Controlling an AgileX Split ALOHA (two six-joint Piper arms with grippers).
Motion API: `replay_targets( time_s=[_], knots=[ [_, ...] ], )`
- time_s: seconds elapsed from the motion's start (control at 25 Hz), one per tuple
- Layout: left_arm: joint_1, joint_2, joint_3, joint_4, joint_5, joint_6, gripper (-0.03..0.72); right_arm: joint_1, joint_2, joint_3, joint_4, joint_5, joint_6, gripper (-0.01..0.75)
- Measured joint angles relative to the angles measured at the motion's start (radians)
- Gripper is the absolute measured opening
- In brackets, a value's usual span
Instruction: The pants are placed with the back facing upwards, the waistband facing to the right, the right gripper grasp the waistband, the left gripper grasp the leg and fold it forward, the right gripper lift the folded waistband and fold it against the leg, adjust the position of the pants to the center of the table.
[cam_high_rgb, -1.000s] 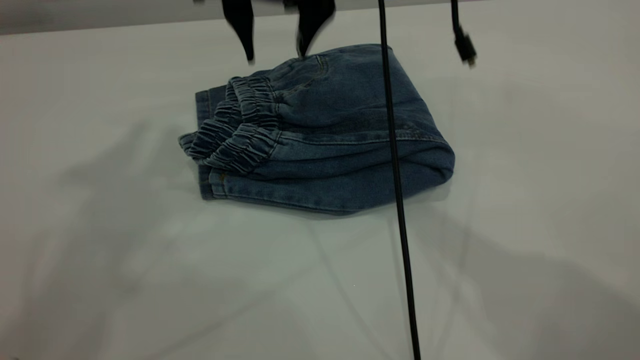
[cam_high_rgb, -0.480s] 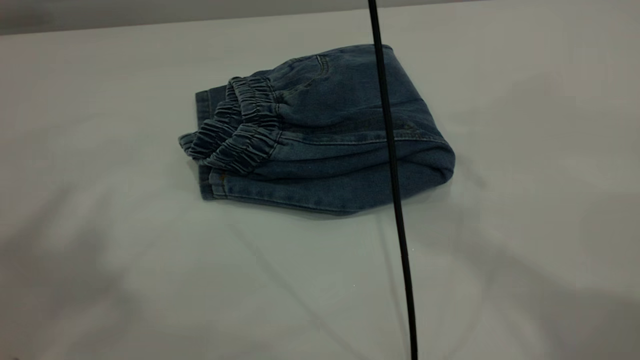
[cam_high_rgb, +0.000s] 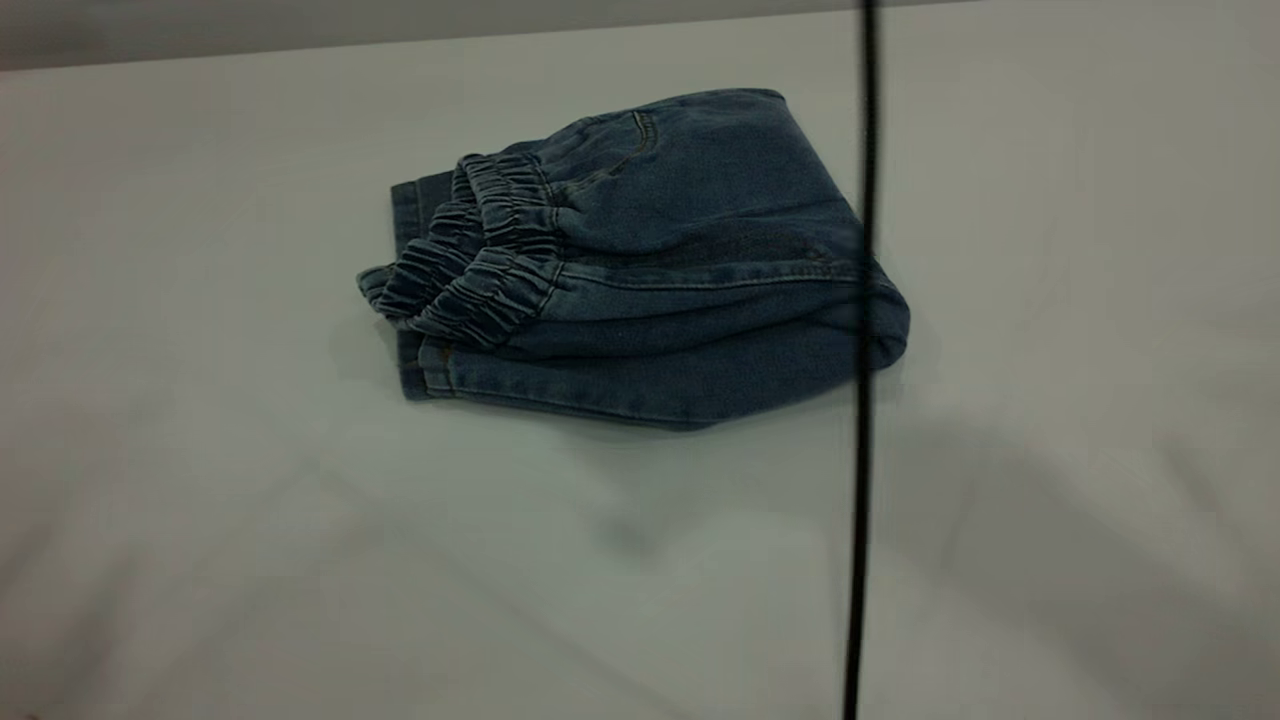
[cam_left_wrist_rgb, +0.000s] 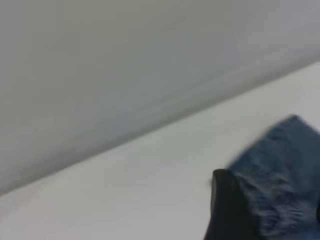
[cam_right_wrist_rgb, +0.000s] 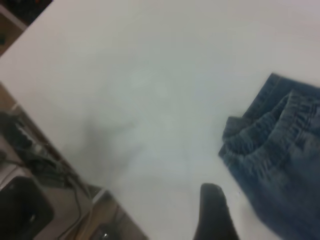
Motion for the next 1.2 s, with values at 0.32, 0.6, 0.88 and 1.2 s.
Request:
replay_targets(
  time_s=[0.32,0.6,0.88,1.2],
  knots=[
    [0.0,-0.196,0.297,-0.136,0.001,0.031,0.387,0.0,-0.361,0.406,0.037,-0.001,0.002,0.396],
    [0.0,-0.401,0.605,-0.134,0.001,-0.046,0.387,0.0,-0.717,0.763,-0.042,-0.07,0.001,0.387],
    [0.0,-0.601,0.825,-0.187,-0.012,-0.05,0.387,0.0,-1.06,1.04,-0.127,-0.127,0.001,0.387],
    [0.0,-0.779,0.984,-0.188,-0.036,-0.05,0.388,0.0,-1.365,1.295,-0.135,-0.176,0.001,0.386]
  ],
)
